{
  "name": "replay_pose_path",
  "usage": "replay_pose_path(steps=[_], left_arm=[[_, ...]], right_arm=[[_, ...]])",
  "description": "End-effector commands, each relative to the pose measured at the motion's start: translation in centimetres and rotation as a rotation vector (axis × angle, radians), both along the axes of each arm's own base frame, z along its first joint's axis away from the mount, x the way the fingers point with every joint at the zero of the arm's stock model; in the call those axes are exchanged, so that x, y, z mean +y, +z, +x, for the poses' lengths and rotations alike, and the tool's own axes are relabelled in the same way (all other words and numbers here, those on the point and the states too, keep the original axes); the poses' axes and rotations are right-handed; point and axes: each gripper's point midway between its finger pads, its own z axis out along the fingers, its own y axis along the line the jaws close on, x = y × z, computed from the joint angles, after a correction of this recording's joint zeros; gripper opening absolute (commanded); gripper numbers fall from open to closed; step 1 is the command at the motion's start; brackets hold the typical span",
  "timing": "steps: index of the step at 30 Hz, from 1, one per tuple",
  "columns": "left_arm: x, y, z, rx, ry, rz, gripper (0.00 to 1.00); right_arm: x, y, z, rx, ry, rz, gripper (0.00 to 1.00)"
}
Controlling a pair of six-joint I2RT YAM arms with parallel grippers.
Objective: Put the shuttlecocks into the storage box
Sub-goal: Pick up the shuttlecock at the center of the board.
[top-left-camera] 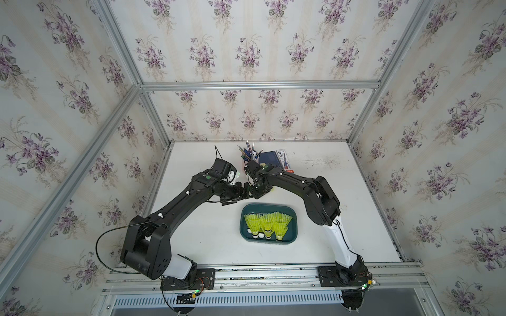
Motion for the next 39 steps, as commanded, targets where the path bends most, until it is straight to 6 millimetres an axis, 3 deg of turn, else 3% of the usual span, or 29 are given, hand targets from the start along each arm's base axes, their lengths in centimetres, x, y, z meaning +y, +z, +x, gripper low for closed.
replay_pose_path(steps=[1, 7, 17, 22, 23, 26, 34, 39], left_arm=[[0.2, 0.1, 0.1, -0.009, 0.001, 0.009, 0.99], [0.2, -0.1, 0.1, -0.007, 0.002, 0.011, 0.99], [0.3, 0.1, -0.4, -0.013, -0.009, 0.007, 0.99], [0.4, 0.4, -1.2, -0.012, -0.029, 0.005, 0.99], [0.4, 1.5, -1.6, -0.043, -0.038, -0.009, 0.99], [0.1, 2.4, -2.6, -0.062, -0.071, -0.027, 0.99], [-1.7, 3.9, -5.5, -0.101, -0.163, -0.048, 0.99], [-3.0, 4.0, -7.1, -0.114, -0.209, -0.037, 0.99]], right_arm=[[-0.2, -0.1, 0.6, -0.027, -0.009, -0.013, 0.35], [0.1, 0.9, 0.6, -0.032, -0.021, 0.015, 0.23], [0.1, 6.7, -1.1, -0.044, -0.074, 0.132, 0.18], [-1.1, 9.4, -3.2, -0.024, -0.129, 0.180, 0.18], [-1.5, 10.0, -3.8, -0.019, -0.144, 0.190, 0.18], [-2.7, 11.3, -5.4, 0.000, -0.191, 0.221, 0.18], [-5.4, 12.4, -10.2, 0.078, -0.280, 0.279, 0.18], [-8.1, 12.6, -12.9, 0.101, -0.340, 0.270, 0.18]])
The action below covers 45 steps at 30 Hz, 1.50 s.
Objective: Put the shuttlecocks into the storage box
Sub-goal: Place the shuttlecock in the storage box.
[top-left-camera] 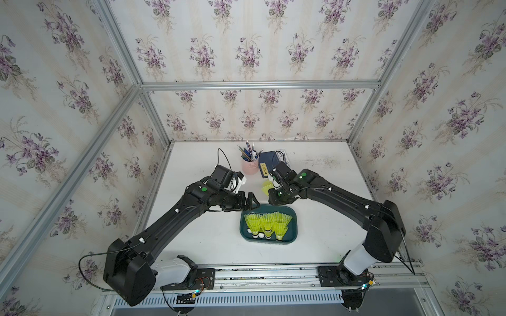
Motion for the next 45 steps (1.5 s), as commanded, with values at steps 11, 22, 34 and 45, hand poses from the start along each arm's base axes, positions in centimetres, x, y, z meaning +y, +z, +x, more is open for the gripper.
replay_pose_path(steps=[11, 22, 34, 45], left_arm=[[-2.6, 0.1, -2.9, -0.031, -0.077, 0.039, 0.99], [-3.8, 0.2, -3.8, -0.042, -0.115, 0.055, 0.99], [-4.4, 0.1, -4.1, -0.046, -0.119, 0.058, 0.99], [-4.6, 0.1, -4.1, -0.047, -0.119, 0.059, 0.99]], right_arm=[[-6.3, -1.2, -6.8, 0.122, -0.170, -0.042, 0.18], [-7.1, -3.0, -8.6, 0.163, -0.194, -0.085, 0.18], [-8.0, -4.2, -8.7, 0.164, -0.228, -0.125, 0.19], [-7.4, -5.1, -8.8, 0.183, -0.222, -0.101, 0.21]])
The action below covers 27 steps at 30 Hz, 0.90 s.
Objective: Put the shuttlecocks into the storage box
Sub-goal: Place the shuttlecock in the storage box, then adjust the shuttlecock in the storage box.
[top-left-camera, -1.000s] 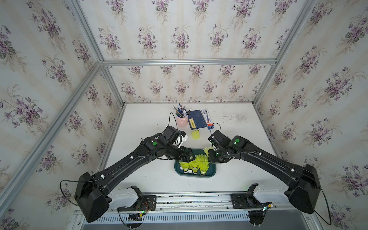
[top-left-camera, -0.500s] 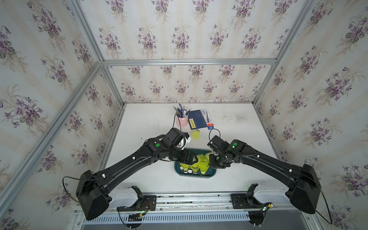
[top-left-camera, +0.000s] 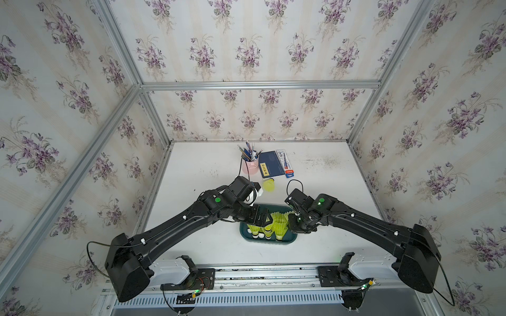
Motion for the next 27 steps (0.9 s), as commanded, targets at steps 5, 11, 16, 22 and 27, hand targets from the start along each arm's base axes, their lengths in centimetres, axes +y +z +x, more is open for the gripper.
replay_pose_path(steps=[5, 11, 16, 22, 27], left_arm=[[-0.3, 0.3, 0.4, -0.019, 0.008, -0.008, 0.99], [-0.4, 0.4, 0.5, -0.020, 0.008, -0.010, 0.99], [-0.5, 0.4, 0.7, -0.025, 0.007, -0.009, 0.99], [-0.7, 0.5, 0.8, -0.027, 0.000, -0.009, 0.99], [-0.8, 0.7, 0.9, -0.031, -0.001, -0.009, 0.99]], right_arm=[[0.7, -0.3, 0.1, 0.015, 0.009, 0.014, 0.24], [0.4, -0.3, -0.3, 0.029, 0.012, 0.005, 0.40], [0.4, 0.1, -0.5, 0.036, 0.018, 0.007, 0.44], [0.4, 1.2, -0.1, 0.022, 0.022, 0.003, 0.46], [0.2, 2.2, -0.2, 0.016, 0.025, -0.001, 0.45]])
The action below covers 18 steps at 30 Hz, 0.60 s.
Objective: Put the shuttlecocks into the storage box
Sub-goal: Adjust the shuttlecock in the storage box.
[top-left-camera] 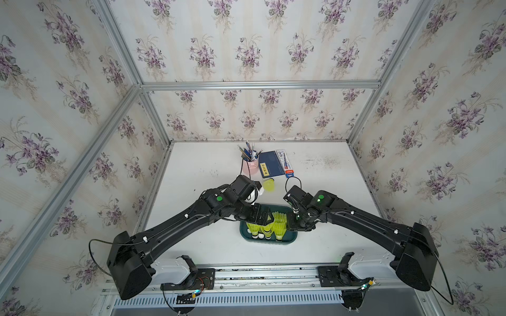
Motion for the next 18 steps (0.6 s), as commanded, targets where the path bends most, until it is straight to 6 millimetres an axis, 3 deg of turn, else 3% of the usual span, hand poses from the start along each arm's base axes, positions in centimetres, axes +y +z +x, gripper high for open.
replay_pose_path(steps=[1, 8, 18], left_arm=[[-0.3, 0.4, 0.4, -0.026, -0.006, -0.008, 0.99], [-0.1, 0.8, 0.5, -0.032, -0.001, -0.008, 0.99], [0.1, 1.4, 2.2, -0.038, 0.031, -0.026, 0.99]], right_arm=[[-0.7, 0.7, -0.3, 0.003, 0.000, -0.021, 0.45], [-0.8, 2.3, 0.5, -0.037, -0.016, -0.023, 0.33], [-0.3, 0.9, 4.5, -0.077, -0.020, -0.067, 0.19]])
